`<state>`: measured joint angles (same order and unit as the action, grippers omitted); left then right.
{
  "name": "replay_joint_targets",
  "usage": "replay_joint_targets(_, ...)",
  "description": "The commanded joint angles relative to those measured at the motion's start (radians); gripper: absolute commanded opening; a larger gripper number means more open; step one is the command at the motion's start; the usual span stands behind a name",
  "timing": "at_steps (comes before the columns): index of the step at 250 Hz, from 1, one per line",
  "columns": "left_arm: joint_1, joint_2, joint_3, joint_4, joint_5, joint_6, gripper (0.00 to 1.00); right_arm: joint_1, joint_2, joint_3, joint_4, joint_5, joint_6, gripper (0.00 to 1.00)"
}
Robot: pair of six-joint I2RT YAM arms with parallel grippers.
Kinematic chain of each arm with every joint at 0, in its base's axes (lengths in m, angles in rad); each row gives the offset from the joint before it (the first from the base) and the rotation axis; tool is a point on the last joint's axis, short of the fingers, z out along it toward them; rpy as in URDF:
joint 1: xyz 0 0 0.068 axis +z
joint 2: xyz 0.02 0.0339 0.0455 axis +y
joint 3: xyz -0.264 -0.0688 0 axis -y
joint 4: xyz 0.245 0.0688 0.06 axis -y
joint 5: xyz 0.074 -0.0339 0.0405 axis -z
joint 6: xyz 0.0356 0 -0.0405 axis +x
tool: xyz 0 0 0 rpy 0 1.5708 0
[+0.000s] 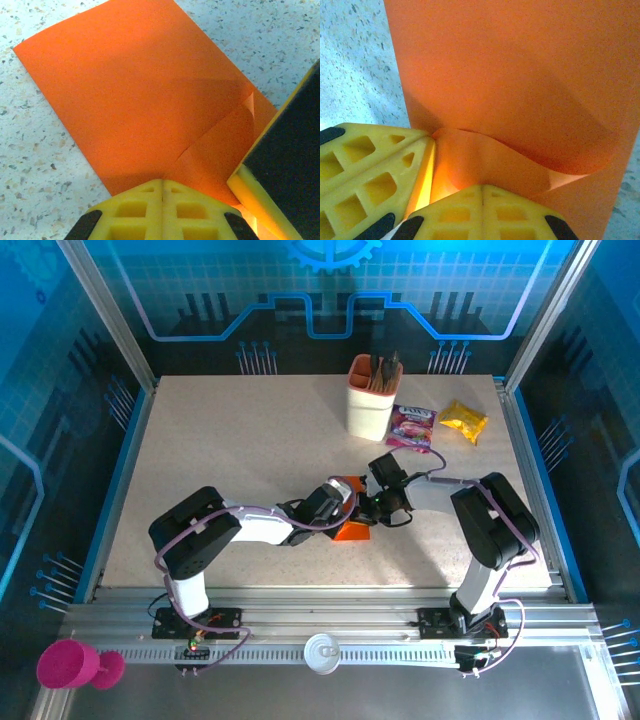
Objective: Fold a paper plane with a square sheet of paper (pick it up from the middle)
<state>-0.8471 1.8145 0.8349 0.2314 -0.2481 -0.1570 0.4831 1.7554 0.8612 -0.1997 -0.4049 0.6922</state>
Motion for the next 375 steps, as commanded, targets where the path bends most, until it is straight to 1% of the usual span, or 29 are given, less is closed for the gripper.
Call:
replay_joint_targets(1, 0.008, -0.057, 0.030, -0.038, -0.010, -0.004, 0.10, -0.012, 0.036, 0.004, 0.002, 0.024, 0.011, 0.00)
replay_joint_targets(41, 0.019, -0.132, 0.022, -0.052, -0.025, -0.025, 0.49, -0.015, 0.033, -0.015, 0.012, 0.025, 0.016, 0.00)
replay_joint_targets(54, 0.019, -0.160, 0.009, -0.055, -0.029, -0.034, 0.55, -0.015, 0.033, -0.021, 0.016, 0.024, 0.018, 0.00)
replay_joint_targets(69, 0.020, -0.191, -0.012, -0.051, -0.009, -0.044, 0.56, -0.015, 0.032, -0.025, 0.021, 0.024, 0.020, 0.00)
replay_joint_targets(78, 0.020, -0.207, -0.026, -0.048, 0.010, -0.052, 0.55, -0.015, 0.032, -0.028, 0.022, 0.023, 0.019, 0.00)
replay_joint_targets(90, 0.019, -0.227, -0.050, -0.032, 0.045, -0.061, 0.48, -0.015, 0.032, -0.030, 0.024, 0.022, 0.021, 0.00)
replay_joint_targets(121, 0.019, -0.264, -0.120, 0.051, 0.174, -0.089, 0.09, -0.015, 0.032, -0.033, 0.026, 0.021, 0.021, 0.00)
replay_joint_targets(130, 0.019, -0.268, -0.130, 0.067, 0.209, -0.098, 0.00, -0.015, 0.033, -0.033, 0.026, 0.019, 0.021, 0.00)
replay_joint_targets(148, 0.015, -0.264, -0.139, 0.084, 0.269, -0.117, 0.00, -0.015, 0.033, -0.034, 0.028, 0.021, 0.023, 0.00)
replay_joint_targets(169, 0.005, -0.248, -0.146, 0.098, 0.305, -0.128, 0.00, -0.015, 0.033, -0.036, 0.029, 0.021, 0.022, 0.00)
replay_joint_targets(216, -0.004, -0.188, -0.133, 0.110, 0.342, -0.133, 0.00, -0.015, 0.032, -0.038, 0.029, 0.021, 0.024, 0.00)
replay_joint_targets(245, -0.003, -0.163, -0.131, 0.123, 0.335, -0.130, 0.00, -0.015, 0.029, -0.038, 0.026, 0.022, 0.024, 0.00)
replay_joint_targets(375, 0.000, -0.086, -0.188, 0.158, 0.224, -0.133, 0.00, -0.016, 0.014, -0.044, 0.019, 0.024, 0.022, 0.00)
